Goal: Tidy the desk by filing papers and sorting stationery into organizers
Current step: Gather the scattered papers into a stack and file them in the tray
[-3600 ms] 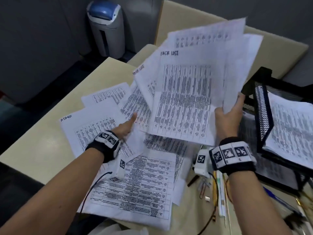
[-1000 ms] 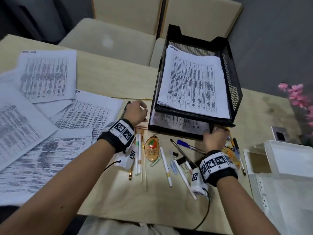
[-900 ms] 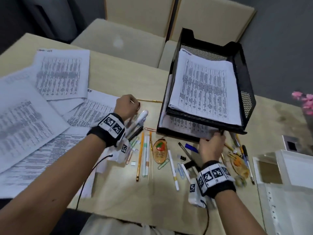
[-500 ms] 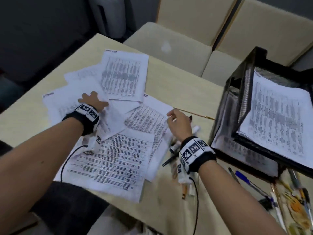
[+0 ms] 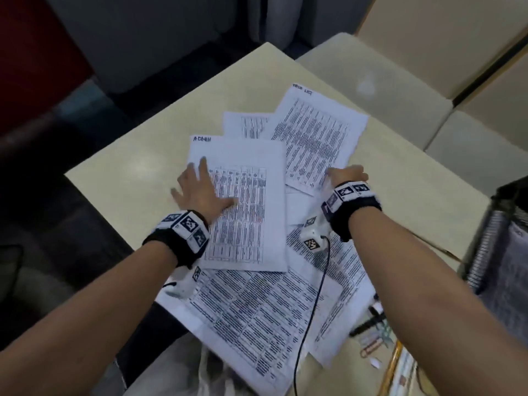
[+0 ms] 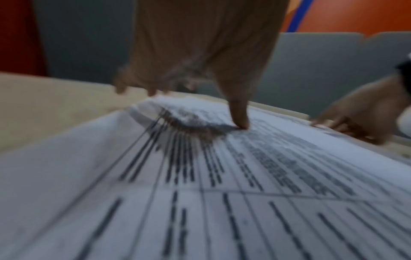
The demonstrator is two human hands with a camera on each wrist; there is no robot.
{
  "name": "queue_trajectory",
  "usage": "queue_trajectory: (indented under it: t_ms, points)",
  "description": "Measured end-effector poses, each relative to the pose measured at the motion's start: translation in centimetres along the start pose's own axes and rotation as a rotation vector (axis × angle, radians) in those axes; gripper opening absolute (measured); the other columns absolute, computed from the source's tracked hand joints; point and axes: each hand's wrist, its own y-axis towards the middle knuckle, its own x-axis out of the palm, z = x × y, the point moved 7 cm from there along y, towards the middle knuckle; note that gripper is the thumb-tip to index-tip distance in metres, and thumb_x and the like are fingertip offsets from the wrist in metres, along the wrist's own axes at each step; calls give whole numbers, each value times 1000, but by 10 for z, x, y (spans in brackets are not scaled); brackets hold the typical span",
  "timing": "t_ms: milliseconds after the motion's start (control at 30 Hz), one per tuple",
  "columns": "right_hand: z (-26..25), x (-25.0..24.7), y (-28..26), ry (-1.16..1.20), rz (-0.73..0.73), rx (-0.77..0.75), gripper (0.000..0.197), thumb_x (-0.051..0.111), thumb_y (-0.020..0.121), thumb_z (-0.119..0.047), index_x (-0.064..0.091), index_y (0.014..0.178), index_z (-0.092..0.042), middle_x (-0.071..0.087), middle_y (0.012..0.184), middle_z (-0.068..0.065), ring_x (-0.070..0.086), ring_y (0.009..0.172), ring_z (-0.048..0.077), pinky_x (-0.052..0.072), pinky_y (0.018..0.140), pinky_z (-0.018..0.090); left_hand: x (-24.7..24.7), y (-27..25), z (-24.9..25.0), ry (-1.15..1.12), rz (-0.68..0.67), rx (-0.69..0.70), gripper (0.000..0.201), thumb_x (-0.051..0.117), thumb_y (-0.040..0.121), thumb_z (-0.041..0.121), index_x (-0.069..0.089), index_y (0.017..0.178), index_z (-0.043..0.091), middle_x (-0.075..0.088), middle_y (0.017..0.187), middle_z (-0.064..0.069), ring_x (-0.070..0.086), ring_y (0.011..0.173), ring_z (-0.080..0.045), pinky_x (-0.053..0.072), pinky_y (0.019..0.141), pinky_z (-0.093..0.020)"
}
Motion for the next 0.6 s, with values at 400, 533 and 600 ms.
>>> queue_trajectory:
  t_ms: [400,533,600]
  points:
    - [34,6,-89,-237,25,-315,24,45,92,-8,54,113,-1,38,134,15,36,122,34,36,97,42,-42,38,-33,-372,98,-228,52,40,98,32,52,126,-10,50,133,-30,42,126,-44,35,105,-39]
    - [30,32,-120,-151,-110,-399,26,43,83,6,39,68,-15,49,108,12,41,101,26,35,82,37,-25,38,3,-229,-39,-209,74,49,91,48,32,138,-6,32,144,-25,34,131,-42,31,108,-45]
    - [27,43,-130,-47,-173,-401,27,41,79,10,39,68,-14,52,93,11,51,92,31,45,80,45,-13,32,20,-192,-37,-192,90,65,81,47,21,140,-5,23,145,-22,31,132,-42,31,108,-48]
